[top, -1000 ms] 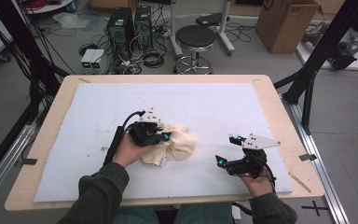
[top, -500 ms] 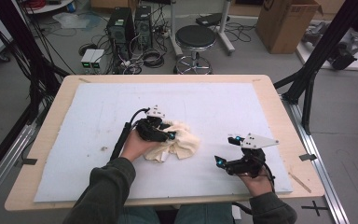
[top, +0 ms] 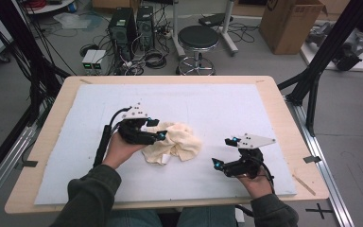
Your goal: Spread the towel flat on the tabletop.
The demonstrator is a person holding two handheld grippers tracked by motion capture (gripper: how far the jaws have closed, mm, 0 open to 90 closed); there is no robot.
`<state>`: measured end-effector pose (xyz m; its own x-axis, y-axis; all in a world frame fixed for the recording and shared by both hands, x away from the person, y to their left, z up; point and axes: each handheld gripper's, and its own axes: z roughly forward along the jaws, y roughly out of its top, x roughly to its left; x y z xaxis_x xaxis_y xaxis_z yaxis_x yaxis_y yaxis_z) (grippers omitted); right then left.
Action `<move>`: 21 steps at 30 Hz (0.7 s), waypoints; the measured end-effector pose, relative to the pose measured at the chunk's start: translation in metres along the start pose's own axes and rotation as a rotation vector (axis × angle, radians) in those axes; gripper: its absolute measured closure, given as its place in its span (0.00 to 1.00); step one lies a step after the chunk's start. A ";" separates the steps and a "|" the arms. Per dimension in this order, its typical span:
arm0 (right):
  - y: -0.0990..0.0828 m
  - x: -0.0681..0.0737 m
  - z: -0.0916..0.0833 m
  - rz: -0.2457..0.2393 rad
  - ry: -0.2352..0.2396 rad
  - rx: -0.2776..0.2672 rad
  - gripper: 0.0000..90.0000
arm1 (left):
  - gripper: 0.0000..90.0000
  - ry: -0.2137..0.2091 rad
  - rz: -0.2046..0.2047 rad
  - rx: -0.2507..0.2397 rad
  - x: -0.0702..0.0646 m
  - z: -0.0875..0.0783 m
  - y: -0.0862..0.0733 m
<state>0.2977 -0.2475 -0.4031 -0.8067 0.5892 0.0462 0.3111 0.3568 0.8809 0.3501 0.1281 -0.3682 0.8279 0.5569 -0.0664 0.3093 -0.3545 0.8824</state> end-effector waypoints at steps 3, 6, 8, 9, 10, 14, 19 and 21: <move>0.007 0.003 0.006 -0.016 0.014 0.010 0.14 | 0.43 -0.002 -0.005 -0.004 -0.006 -0.010 -0.010; 0.010 0.006 0.009 -0.029 0.033 0.008 0.19 | 0.42 -0.007 -0.005 -0.008 -0.010 -0.018 -0.020; 0.015 0.008 0.012 -0.041 0.034 0.014 0.21 | 0.42 -0.007 -0.006 -0.013 -0.012 -0.022 -0.026; 0.017 0.009 0.014 -0.044 0.043 0.012 0.24 | 0.42 -0.001 -0.005 -0.009 -0.014 -0.024 -0.029; 0.020 0.011 0.018 -0.060 0.051 0.002 0.27 | 0.42 -0.002 -0.007 -0.019 -0.015 -0.025 -0.032; 0.026 0.014 0.027 -0.071 0.082 0.017 0.35 | 0.44 0.016 -0.023 -0.027 -0.022 -0.026 -0.048; 0.031 0.020 0.050 -0.107 0.143 0.058 0.49 | 0.48 -0.004 -0.012 0.026 -0.026 -0.016 -0.057; 0.031 0.023 0.063 -0.125 0.171 0.089 0.55 | 0.54 -0.024 -0.009 0.031 -0.028 -0.011 -0.058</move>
<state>0.3202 -0.1771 -0.4046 -0.9126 0.4080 0.0250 0.2403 0.4860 0.8403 0.3037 0.1418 -0.4122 0.8356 0.5425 -0.0860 0.3312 -0.3727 0.8668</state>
